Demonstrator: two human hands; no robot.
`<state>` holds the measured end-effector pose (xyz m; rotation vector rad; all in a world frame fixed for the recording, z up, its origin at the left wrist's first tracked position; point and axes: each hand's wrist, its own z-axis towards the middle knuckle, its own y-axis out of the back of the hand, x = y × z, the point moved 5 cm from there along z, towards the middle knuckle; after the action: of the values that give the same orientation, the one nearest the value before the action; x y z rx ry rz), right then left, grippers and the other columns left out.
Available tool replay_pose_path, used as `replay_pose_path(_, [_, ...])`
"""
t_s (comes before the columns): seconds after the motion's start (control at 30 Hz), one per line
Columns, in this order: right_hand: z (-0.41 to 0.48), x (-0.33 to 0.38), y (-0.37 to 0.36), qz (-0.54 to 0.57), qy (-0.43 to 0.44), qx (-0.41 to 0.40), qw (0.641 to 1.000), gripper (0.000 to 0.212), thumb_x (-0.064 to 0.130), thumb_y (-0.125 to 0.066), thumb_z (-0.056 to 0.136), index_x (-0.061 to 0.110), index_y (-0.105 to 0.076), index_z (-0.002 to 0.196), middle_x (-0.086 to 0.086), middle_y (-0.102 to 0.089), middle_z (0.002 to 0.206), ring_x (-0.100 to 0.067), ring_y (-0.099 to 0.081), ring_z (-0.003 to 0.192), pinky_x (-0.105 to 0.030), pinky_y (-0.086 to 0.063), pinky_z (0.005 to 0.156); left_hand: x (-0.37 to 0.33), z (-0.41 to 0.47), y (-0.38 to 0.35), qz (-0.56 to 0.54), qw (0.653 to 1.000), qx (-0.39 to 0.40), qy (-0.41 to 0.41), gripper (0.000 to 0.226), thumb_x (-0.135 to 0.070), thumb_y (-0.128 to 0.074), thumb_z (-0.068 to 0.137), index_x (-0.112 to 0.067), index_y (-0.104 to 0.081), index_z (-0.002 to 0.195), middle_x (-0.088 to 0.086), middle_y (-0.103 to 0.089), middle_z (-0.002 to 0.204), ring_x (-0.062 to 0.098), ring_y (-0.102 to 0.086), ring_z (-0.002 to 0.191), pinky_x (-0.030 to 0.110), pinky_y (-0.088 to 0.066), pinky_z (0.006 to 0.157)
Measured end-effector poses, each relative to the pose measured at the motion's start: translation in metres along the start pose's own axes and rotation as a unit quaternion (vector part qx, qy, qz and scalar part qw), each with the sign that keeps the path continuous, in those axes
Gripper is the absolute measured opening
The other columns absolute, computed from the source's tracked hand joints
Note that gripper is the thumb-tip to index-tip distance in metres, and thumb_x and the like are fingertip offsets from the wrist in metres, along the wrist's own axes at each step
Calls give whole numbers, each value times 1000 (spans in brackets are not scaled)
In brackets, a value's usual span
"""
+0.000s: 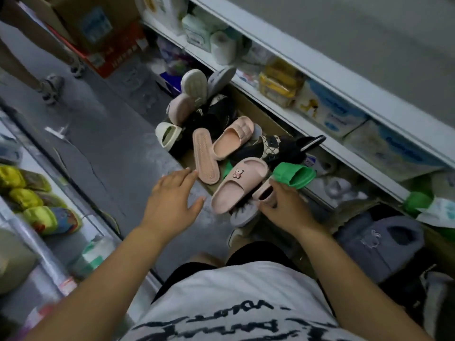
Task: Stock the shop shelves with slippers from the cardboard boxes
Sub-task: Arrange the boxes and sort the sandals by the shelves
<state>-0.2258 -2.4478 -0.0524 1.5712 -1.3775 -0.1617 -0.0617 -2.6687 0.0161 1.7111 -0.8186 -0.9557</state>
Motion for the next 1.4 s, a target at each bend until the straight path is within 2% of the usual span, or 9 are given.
replay_pose_path(0.17, [44, -4, -2, 8, -33, 22, 999, 80, 48, -70, 89, 12, -38, 154, -13, -47, 150, -34, -42, 137, -41, -40, 109, -11, 76, -9, 26, 996, 64, -61, 63, -40, -64, 92, -13, -50, 147, 14, -54, 145, 36, -50, 133, 52, -39, 112])
replay_pose_path(0.27, [53, -8, -4, 39, -65, 14, 997, 83, 50, -70, 89, 14, -35, 155, -11, -45, 153, -33, -39, 140, -44, -39, 113, -20, 113, -28, 4, 991, 98, -96, 60, -45, -53, 94, -10, -56, 143, 15, -58, 142, 38, -54, 128, 50, -41, 107])
replay_pose_path(0.37, [51, -17, -13, 71, -120, 13, 990, 85, 50, -69, 90, 17, -29, 158, -7, -37, 159, -28, -33, 145, -44, -36, 116, -31, 147, -59, 19, 972, 195, -129, 58, -46, -49, 102, -14, -45, 150, 11, -49, 152, 34, -45, 137, 43, -36, 109])
replay_pose_path(0.6, [35, -9, -51, 140, -253, -44, 956, 72, 43, -65, 93, 16, -38, 153, -12, -49, 148, -34, -49, 132, -40, -46, 101, -45, 218, -128, -5, 915, 341, -215, 54, -35, -59, 101, -11, -48, 148, 15, -56, 143, 36, -53, 129, 41, -43, 104])
replay_pose_path(0.87, [34, 21, -109, 289, -357, -123, 880, 74, 48, -65, 87, 8, -45, 147, -14, -57, 140, -38, -49, 129, -49, -46, 106, -57, 262, -175, 11, 877, 396, -273, 53, -24, -61, 101, -7, -46, 148, 15, -51, 150, 34, -47, 137, 32, -32, 109])
replay_pose_path(1.0, [37, 25, -121, 286, -369, -125, 876, 83, 51, -55, 84, 9, -38, 153, -14, -52, 147, -37, -45, 134, -50, -43, 108, -50, 269, -199, 47, 865, 424, -266, 58, -23, -67, 97, -10, -47, 150, 19, -52, 147, 38, -48, 135, 37, -36, 112])
replay_pose_path(1.17, [40, 22, -118, 285, -363, -131, 877, 72, 37, -66, 95, 9, -36, 154, -14, -47, 152, -37, -37, 140, -49, -41, 109, -49, 275, -203, 89, 862, 428, -258, 52, -33, -61, 100, -18, -48, 148, 13, -55, 144, 36, -46, 134, 29, -30, 106])
replay_pose_path(1.23, [39, 23, -117, 286, -357, -130, 880, 71, 37, -65, 95, 10, -36, 154, -13, -47, 152, -37, -38, 140, -49, -40, 109, -47, 276, -198, 108, 858, 432, -255, 47, -33, -58, 101, -17, -51, 145, 17, -58, 139, 39, -51, 127, 36, -35, 104])
replay_pose_path(1.4, [33, 28, -114, 285, -338, -111, 890, 68, 37, -63, 96, 11, -37, 154, -12, -46, 153, -36, -38, 139, -48, -40, 110, -27, 279, -161, 51, 893, 399, -201, 30, -25, -62, 100, -4, -71, 119, 20, -68, 120, 39, -61, 114, 44, -47, 99])
